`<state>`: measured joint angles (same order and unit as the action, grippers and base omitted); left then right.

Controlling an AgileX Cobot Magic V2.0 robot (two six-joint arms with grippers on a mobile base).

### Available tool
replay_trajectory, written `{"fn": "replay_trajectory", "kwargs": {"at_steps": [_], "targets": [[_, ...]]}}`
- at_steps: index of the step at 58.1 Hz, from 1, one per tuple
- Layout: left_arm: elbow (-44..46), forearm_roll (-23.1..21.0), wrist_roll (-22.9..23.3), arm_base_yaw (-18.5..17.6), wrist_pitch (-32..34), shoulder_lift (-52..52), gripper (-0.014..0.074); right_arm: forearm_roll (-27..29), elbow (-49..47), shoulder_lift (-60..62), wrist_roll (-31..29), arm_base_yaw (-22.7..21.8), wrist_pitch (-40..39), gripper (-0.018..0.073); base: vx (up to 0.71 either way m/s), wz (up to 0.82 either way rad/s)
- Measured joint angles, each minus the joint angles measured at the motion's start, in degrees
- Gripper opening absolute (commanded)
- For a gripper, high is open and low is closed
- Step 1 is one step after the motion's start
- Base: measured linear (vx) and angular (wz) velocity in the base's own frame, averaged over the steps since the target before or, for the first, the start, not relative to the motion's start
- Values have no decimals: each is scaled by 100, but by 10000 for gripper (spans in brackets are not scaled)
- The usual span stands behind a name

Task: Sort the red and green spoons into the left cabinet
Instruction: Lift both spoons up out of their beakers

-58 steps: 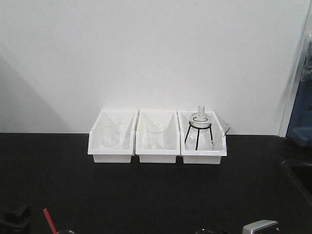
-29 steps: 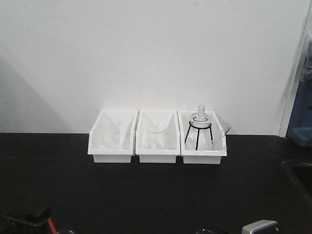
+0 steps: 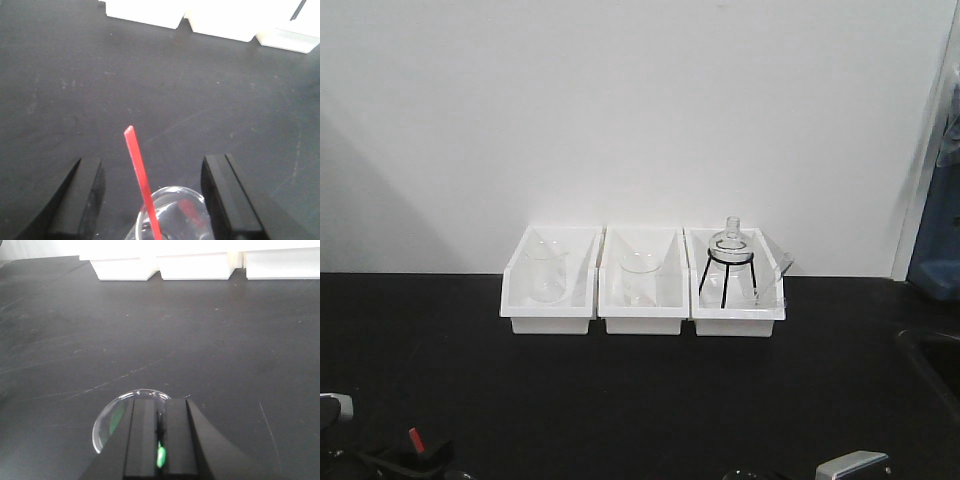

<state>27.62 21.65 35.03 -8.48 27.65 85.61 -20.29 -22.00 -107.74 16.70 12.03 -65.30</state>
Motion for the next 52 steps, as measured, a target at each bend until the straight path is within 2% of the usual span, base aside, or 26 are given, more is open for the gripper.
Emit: {"fn": "replay_trajectory", "kwargs": {"at_steps": [13, 24, 28, 31, 41, 52], "targets": [[18, -458, -139, 0, 363, 414, 523, 5, 0, 0, -4, 0, 0, -9, 0, 0], [18, -534, -162, 0, 875, 659, 500, -1, 0, 0, -4, 0, 0, -9, 0, 0], [48, -534, -162, 0, 950, 717, 438, -5, 0, 0, -4, 0, 0, -9, 0, 0], [77, -534, -162, 0, 1013, 748, 357, -5, 0, 0, -4, 0, 0, -9, 0, 0], [84, -534, -162, 0, 1136, 782, -12, -5, 0, 0, -4, 0, 0, -9, 0, 0], [84, -534, -170, 0, 1226, 782, -7, -5, 0, 0, -4, 0, 0, -9, 0, 0]]}}
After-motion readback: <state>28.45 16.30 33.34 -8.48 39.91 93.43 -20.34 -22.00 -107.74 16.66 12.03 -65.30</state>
